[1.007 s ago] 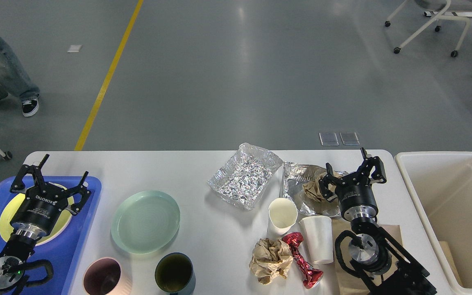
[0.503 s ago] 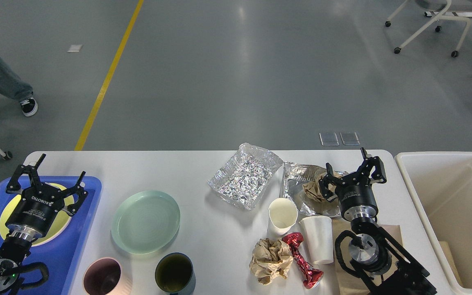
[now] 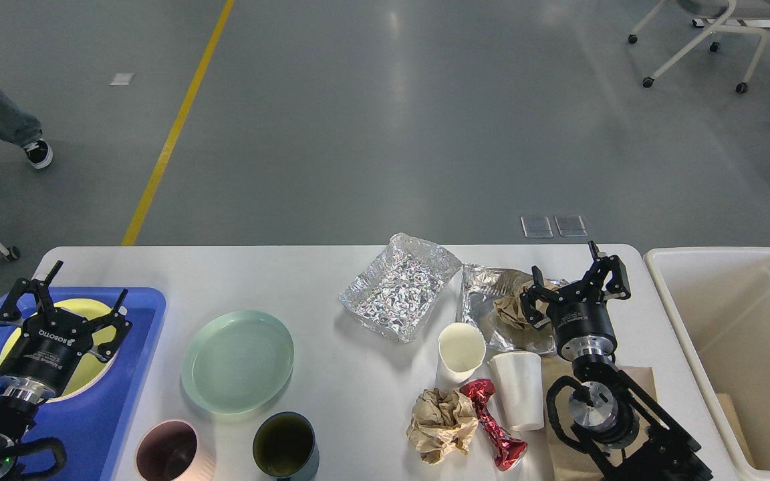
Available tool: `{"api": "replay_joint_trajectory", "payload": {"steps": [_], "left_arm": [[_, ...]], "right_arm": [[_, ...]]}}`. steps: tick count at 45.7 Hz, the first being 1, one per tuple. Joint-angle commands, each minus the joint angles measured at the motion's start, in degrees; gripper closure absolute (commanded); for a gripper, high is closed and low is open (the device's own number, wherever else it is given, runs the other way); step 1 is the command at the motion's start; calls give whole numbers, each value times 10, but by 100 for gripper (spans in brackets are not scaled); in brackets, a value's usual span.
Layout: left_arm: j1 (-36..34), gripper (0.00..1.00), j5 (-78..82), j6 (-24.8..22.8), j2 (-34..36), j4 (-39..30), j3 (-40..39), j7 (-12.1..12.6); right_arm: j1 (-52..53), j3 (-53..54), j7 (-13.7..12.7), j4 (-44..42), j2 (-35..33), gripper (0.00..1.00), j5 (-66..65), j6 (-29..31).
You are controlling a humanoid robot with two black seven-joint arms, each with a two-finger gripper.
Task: Tidy desktop
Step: 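Lift the left gripper up off the blue tray, then swing the left gripper over and lower it toward the dark green cup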
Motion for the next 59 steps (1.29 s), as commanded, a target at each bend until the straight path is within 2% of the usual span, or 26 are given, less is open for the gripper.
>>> {"api": "replay_joint_trajectory", "payload": {"steps": [1, 14, 24, 30, 37, 45, 53, 56, 59], "left_arm": [[0, 3, 1, 1, 3, 0, 0, 1], [21, 3, -1, 4, 67, 0, 12, -5], [2, 3, -1, 3, 153, 0, 121, -7], [-38, 3, -2, 3, 217, -2, 211, -8], [-139, 3, 0, 1, 317, -17, 396, -8], [-311, 3, 2, -6, 393, -32, 629, -6], [-480, 3, 7, -3, 398, -33, 808, -4], [-521, 3, 5, -4, 394, -40, 868, -8], [-559, 3, 6, -1, 380, -55, 922, -2]], "right_arm": [[1, 0, -1, 0, 0, 0, 0, 0], [1, 0, 0, 0, 0, 0, 0, 0], [0, 0, -1, 0, 0, 0, 0, 0], [1, 0, -1, 0, 0, 0, 0, 0], [0, 0, 0, 0, 0, 0, 0, 0], [1, 0, 0, 0, 0, 0, 0, 0], [0, 0, 0, 0, 0, 0, 0, 0], [0, 0, 0, 0, 0, 0, 0, 0], [0, 0, -1, 0, 0, 0, 0, 0]]}}
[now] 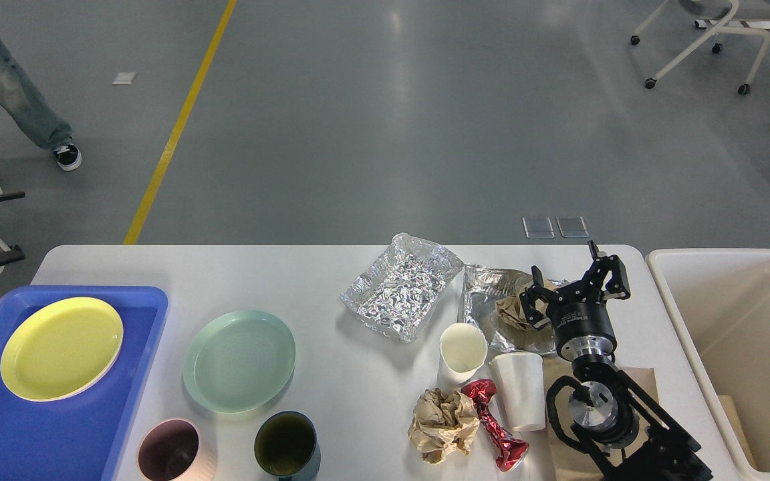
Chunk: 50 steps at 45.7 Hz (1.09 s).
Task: Tidy desktop
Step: 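Swing the left gripper over and lower it toward the dark green cup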
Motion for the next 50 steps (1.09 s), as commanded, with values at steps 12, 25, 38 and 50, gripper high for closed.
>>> {"api": "replay_joint_trajectory", "payload": {"steps": [12, 25, 38, 50], "left_arm": [[-310, 3, 2, -2, -70, -96, 394, 3], [-568, 3, -5, -4, -266, -165, 698, 4], [-731, 3, -6, -76, -397, -285, 712, 5], [-898, 3, -73, -82, -454, -449, 728, 5]], "right_arm": [[0, 0, 0, 0, 0, 0, 0, 0], [0, 0, -1, 0, 0, 0, 0, 0], [0, 0, 0, 0, 0, 0, 0, 0], [0, 0, 0, 0, 0, 0, 0, 0]]}}
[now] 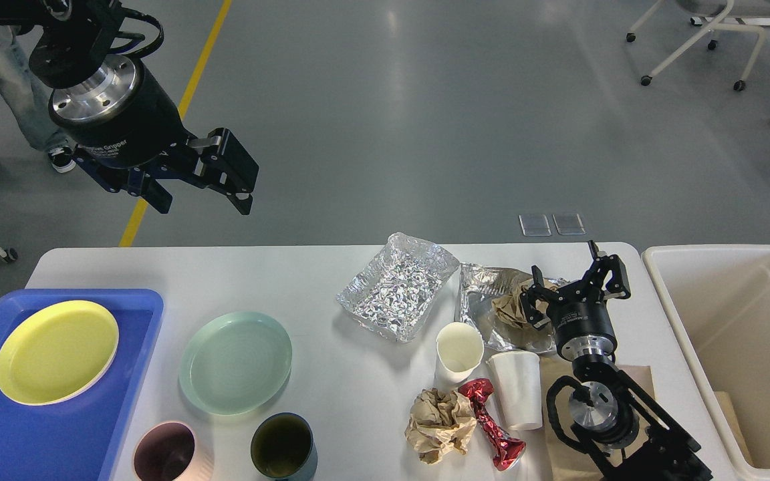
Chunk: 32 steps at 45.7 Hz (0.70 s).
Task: Tidy desktop
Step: 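Swing the left gripper over and lower it toward the dark green cup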
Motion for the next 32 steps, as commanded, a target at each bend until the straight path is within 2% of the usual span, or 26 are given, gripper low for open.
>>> {"api": "replay_joint_trajectory", "payload": {"steps": [1, 9, 16, 32], "left_arm": [[-79, 3, -62, 0, -10, -76, 21, 1], [-111, 3, -167, 5, -47, -139, 101, 1], [-116, 3, -196, 7, -59, -161, 151, 1], [-111, 3, -175, 7, -60, -158, 152, -5]], "right_arm": [[0, 0, -1, 0, 0, 0, 0, 0], [0, 0, 0, 0, 0, 0, 0, 0], [0, 0, -1, 0, 0, 0, 0, 0], [0, 0, 0, 0, 0, 0, 0, 0]]}}
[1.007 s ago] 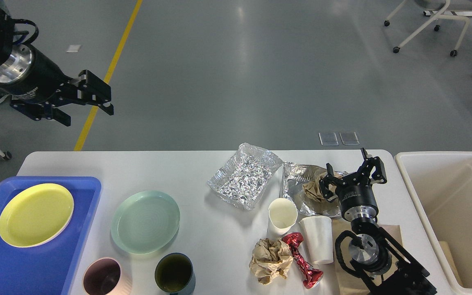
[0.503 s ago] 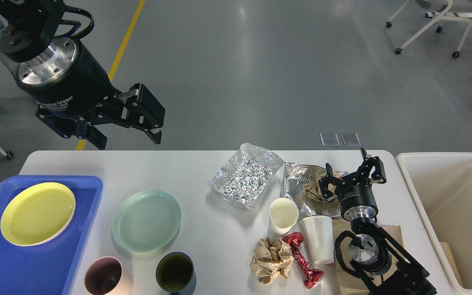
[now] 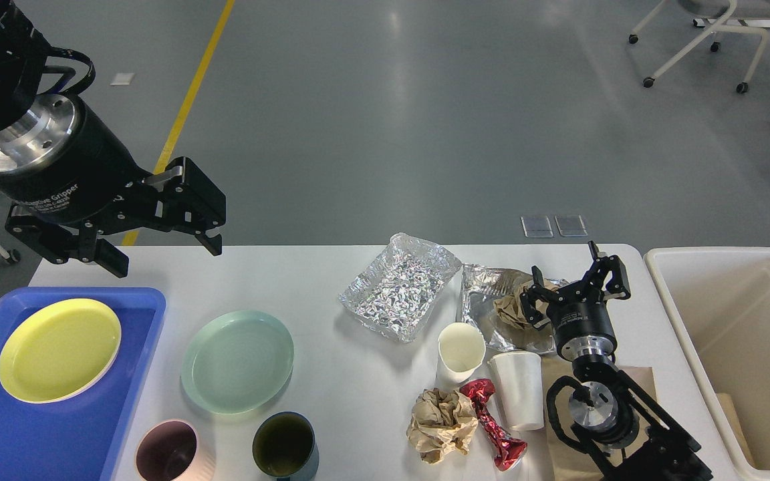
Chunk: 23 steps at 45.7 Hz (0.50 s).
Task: Tidy desktop
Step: 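Swing the left gripper over and lower it toward the dark green cup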
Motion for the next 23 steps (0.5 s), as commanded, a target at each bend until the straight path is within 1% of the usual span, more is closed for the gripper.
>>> {"api": "replay_joint_trajectory", "payload": {"steps": [1, 7, 15, 23], "left_arm": [[3, 3, 2, 5, 0, 3, -2, -4], [3, 3, 1, 1, 1, 3, -15, -3], [14, 3, 19, -4, 9, 2, -38, 13], [66, 4, 71, 7, 25, 2, -70, 16]], "right_arm": [[0, 0, 0, 0, 0, 0, 0, 0], [0, 0, 0, 0, 0, 0, 0, 0], [0, 0, 0, 0, 0, 0, 0, 0], [0, 0, 0, 0, 0, 0, 0, 0]]}}
